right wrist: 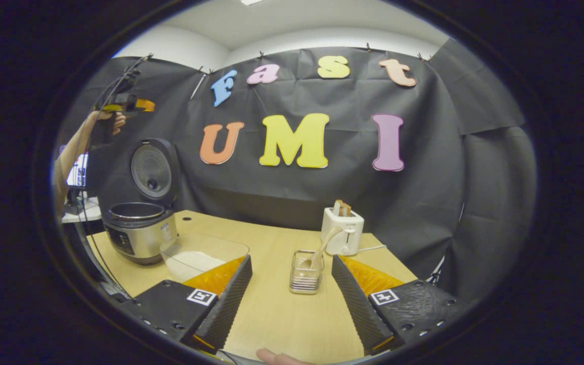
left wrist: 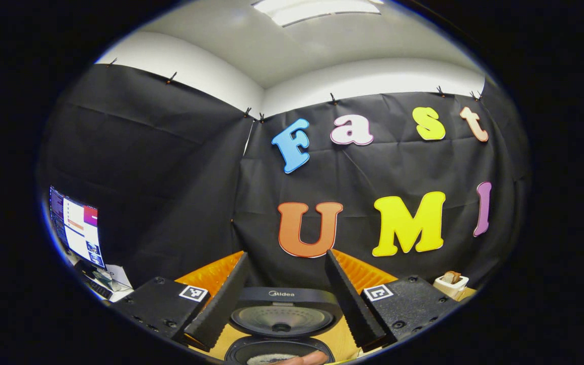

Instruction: Close the left gripper, press the button to open the rice cooker; take a wooden spoon from the chopstick holder with the right hand, scoop a spoonful of rice and pour it into the rice cooker, then put the wooden spoon back into the chopstick holder.

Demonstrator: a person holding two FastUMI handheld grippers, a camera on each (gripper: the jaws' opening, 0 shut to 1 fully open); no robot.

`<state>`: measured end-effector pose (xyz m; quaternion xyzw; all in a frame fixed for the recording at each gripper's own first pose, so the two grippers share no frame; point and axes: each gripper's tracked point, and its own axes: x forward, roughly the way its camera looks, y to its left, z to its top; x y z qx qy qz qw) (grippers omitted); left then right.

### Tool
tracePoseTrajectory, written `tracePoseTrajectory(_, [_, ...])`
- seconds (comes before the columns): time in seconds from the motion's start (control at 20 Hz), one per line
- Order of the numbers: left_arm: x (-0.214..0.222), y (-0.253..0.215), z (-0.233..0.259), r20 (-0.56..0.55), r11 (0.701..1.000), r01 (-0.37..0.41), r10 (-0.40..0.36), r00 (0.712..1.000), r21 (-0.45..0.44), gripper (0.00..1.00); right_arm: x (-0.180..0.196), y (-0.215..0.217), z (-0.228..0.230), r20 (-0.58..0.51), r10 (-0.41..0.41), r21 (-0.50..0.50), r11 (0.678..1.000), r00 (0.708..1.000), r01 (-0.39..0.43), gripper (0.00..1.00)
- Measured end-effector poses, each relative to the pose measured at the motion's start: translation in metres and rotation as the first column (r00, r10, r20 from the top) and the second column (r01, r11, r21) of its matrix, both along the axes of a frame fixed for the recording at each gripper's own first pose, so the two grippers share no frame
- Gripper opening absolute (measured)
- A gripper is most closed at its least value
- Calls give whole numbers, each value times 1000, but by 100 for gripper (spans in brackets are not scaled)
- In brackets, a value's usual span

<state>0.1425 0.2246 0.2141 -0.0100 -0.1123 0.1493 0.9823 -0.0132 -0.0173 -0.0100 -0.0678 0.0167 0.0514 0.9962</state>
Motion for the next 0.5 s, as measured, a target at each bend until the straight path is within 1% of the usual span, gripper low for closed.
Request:
tracePoseTrajectory(0.05, [15, 6, -6, -6, 1000, 2, -2, 1000, 2, 95, -4, 2, 0, 7, 12, -1, 1000, 1000, -12, 93])
tracePoseTrajectory(0.1, [30, 11, -12, -14, 1000, 7, -7, 1000, 0, 95, -7, 5, 0, 13, 25, -3, 1000, 1000, -25, 94])
tracePoseTrajectory(0.15, [42, 15, -18, -23, 1000, 9, -9, 1000, 2, 100, -8, 5, -2, 15, 33, -7, 999, 999, -33, 94])
tracePoseTrajectory(0.2, [53, 20, -22, -30, 1000, 5, -4, 1000, 18, 96, -10, 5, -4, 17, 36, -12, 999, 999, -36, 94])
tracePoseTrajectory(0.3, [72, 30, -29, -45, 998, 0, 3, 999, 58, 96, -10, 4, -9, 13, 36, -19, 999, 999, -36, 96])
tracePoseTrajectory(0.4, [86, 37, -34, -47, 998, 12, -9, 999, 63, 96, -9, 4, -13, 10, 41, -10, 999, 999, -41, 96])
tracePoseTrajectory(0.5, [98, 36, -48, -85, 998, 27, -23, 996, 57, 95, -4, 4, -19, -4, 41, 0, 999, 999, -41, 96])
